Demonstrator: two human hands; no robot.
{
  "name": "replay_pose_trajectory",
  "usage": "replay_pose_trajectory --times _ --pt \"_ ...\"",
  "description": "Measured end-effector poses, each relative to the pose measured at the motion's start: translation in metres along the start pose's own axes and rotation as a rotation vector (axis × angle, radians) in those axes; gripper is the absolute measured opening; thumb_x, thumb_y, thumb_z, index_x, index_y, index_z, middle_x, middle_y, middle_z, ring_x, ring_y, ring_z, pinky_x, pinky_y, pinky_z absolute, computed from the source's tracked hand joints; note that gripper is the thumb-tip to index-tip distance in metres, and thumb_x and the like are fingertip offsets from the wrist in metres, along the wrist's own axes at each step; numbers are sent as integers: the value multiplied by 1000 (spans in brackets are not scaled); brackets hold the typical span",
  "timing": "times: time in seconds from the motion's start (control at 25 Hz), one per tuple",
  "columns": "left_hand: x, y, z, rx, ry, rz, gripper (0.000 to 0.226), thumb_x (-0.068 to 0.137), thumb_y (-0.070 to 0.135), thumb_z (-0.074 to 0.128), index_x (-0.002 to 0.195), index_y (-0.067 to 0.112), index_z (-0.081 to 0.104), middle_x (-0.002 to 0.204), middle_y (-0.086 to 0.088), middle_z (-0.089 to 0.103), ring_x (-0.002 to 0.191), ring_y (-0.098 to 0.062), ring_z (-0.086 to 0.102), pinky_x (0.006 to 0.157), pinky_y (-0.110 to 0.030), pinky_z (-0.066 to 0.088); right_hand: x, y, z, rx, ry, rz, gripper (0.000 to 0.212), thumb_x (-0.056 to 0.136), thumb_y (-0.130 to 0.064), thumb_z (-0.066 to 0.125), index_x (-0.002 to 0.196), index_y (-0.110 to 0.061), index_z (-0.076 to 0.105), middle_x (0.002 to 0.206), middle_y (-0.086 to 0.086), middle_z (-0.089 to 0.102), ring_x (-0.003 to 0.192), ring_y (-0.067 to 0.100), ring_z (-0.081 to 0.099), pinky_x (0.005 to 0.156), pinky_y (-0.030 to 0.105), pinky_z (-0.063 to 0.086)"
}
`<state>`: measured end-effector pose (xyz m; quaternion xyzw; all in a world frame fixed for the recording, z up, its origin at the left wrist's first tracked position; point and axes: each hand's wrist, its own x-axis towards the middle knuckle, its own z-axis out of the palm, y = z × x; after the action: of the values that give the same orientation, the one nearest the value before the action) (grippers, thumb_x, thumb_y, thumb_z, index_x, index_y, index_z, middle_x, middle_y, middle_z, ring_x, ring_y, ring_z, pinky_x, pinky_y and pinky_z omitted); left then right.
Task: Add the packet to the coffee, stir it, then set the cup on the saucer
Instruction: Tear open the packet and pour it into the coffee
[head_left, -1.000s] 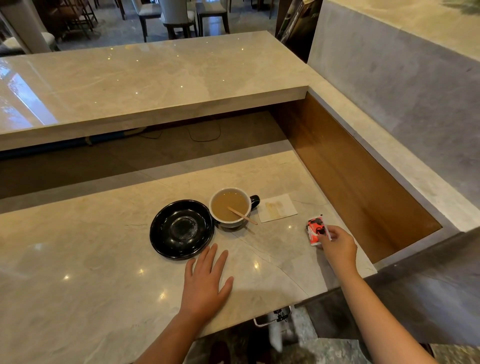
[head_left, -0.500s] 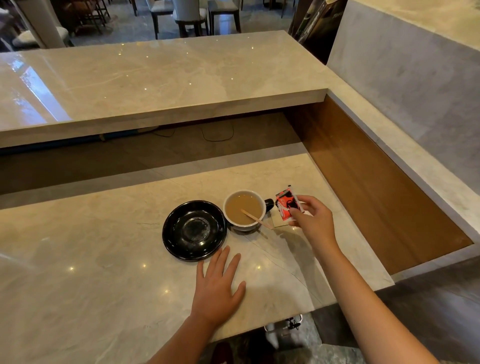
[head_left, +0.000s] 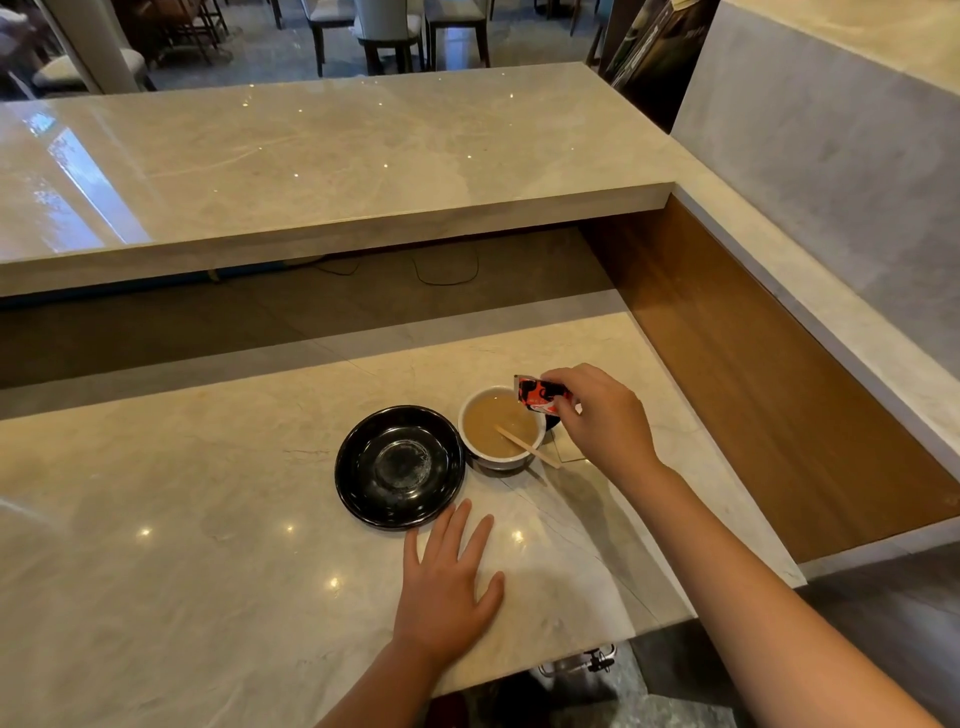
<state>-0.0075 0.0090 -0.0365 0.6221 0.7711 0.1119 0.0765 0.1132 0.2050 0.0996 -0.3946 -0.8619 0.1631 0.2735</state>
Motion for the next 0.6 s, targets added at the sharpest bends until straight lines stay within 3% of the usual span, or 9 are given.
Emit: replay_pose_trajectory --times 0.36,0.44,0.6 --pt "0 1 0 5 -7 1 60 86 56 40 140 29 37 147 -5 36 134 -21 25 104 -50 7 -1 -1 4 -67 0 -46 23 85 -6 59 106 -13 64 100 9 70 81 29 65 61 36 55" --pt "0 0 0 10 -7 -3 60 86 57 40 140 29 36 147 -5 36 134 -22 26 104 -51 7 -4 1 6 8 30 58 19 86 -7 58 102 -12 65 98 9 71 82 25 64 65 33 52" --pt "0 0 0 0 6 6 60 86 56 40 139 28 37 147 -6 36 134 -22 25 104 -51 8 -9 5 10 436 126 482 10 85 -6 59 89 -10 67 87 9 70 83 22 64 72 36 54"
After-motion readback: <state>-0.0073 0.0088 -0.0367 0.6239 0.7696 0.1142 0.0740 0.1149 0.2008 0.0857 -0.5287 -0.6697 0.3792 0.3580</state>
